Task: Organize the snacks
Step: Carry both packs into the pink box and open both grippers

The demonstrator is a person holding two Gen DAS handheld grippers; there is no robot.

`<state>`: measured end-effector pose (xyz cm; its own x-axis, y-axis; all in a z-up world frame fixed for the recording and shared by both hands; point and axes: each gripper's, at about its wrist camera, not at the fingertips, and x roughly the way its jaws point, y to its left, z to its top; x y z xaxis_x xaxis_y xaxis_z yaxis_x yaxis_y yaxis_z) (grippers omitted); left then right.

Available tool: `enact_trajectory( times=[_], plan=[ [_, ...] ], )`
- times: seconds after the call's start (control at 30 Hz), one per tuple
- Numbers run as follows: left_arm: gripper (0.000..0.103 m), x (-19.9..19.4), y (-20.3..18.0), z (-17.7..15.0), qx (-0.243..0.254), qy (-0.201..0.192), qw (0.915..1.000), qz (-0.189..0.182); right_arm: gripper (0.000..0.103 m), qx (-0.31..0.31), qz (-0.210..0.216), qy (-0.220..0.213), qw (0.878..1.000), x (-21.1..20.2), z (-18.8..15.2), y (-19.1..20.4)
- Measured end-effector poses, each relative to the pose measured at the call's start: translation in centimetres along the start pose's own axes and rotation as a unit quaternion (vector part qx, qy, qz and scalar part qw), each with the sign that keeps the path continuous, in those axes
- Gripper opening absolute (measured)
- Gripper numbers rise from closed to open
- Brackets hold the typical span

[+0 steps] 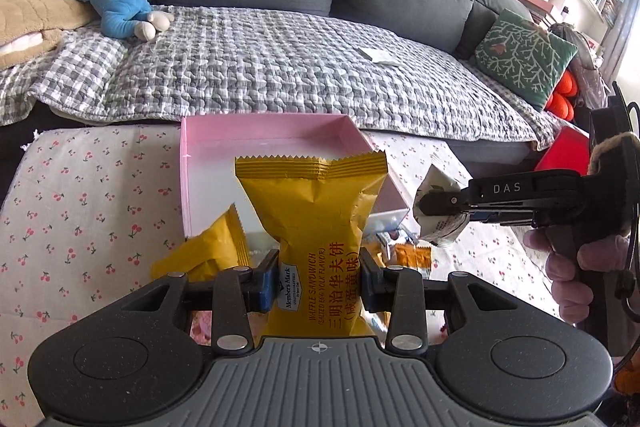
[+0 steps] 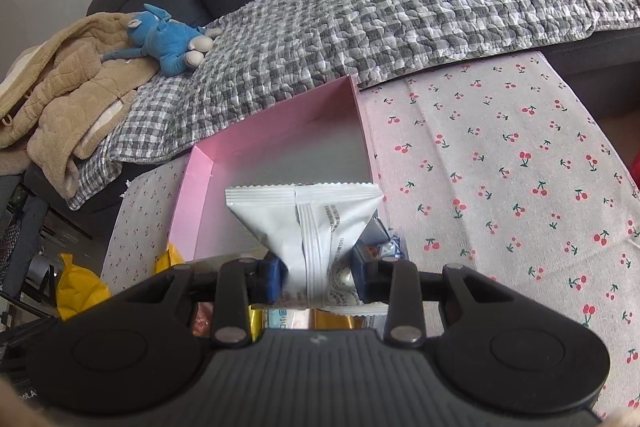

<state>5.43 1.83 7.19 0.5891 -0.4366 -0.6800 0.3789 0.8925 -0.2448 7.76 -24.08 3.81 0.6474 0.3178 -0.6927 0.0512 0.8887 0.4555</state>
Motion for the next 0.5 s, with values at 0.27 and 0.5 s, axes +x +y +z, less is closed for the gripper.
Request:
enact_trajectory(
  times=[0.27, 0.5],
  plan=[
    [0.036, 6.8, 1.0, 4.7, -0.007, 0.001, 0.9991, 0.041, 0.031, 0.006, 0.038, -0.014, 0.999, 3.7, 3.2, 0.1],
    [0.036, 12.6, 3.1, 5.9, -0.013, 0.010, 0.9979, 0.063, 0.031, -0.012, 0.041, -0.014, 0.999, 6.0, 3.9, -0.6]
  ],
)
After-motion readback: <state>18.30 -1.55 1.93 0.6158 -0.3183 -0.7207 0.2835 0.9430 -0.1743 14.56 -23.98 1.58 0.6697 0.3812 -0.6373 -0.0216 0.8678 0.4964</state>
